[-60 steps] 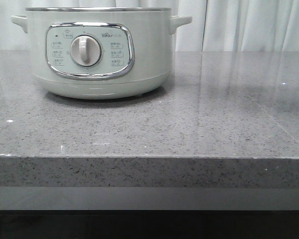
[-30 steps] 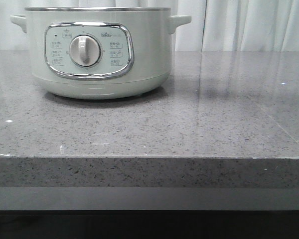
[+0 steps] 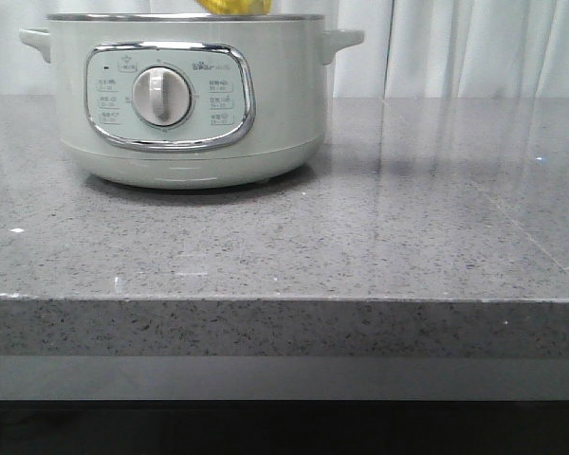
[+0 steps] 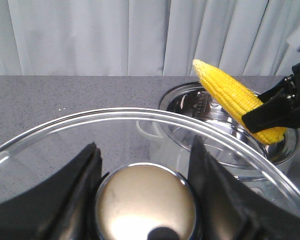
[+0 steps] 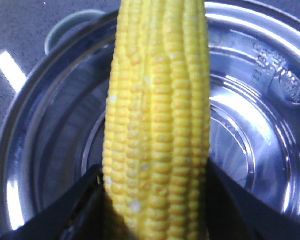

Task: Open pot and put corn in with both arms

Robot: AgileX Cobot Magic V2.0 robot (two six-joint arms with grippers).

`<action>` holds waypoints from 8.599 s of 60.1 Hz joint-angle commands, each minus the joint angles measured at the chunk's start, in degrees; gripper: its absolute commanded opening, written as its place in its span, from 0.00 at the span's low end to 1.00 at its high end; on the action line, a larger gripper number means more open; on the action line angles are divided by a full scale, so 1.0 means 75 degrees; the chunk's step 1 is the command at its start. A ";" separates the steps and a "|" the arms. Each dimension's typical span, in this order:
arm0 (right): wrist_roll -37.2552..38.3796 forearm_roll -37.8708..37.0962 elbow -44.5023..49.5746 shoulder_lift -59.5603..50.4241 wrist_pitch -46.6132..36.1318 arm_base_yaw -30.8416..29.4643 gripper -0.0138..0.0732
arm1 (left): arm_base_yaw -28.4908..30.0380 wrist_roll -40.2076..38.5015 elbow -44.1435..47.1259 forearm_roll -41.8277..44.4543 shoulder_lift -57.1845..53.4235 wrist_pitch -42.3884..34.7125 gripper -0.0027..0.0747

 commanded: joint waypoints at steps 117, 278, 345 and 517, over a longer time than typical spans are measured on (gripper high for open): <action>0.0920 -0.0825 0.7897 -0.8514 -0.3308 -0.0017 0.78 | 0.0002 0.0018 -0.0270 -0.0131 -0.0015 -0.1140 0.22; 0.0920 -0.0818 0.8479 -0.8707 -0.3507 -0.0017 0.78 | -0.2753 0.2380 -0.3677 -0.1875 0.7615 -0.5213 0.22; 0.0920 -0.0818 0.8479 -0.8707 -0.3507 -0.0017 0.78 | -0.2763 0.2362 -0.3677 -0.2411 0.7927 -0.4836 0.53; 0.0920 -0.0818 0.8479 -0.8707 -0.3143 -0.0017 0.08 | -0.2655 0.2425 0.2436 -0.1628 -0.1059 -0.2335 0.01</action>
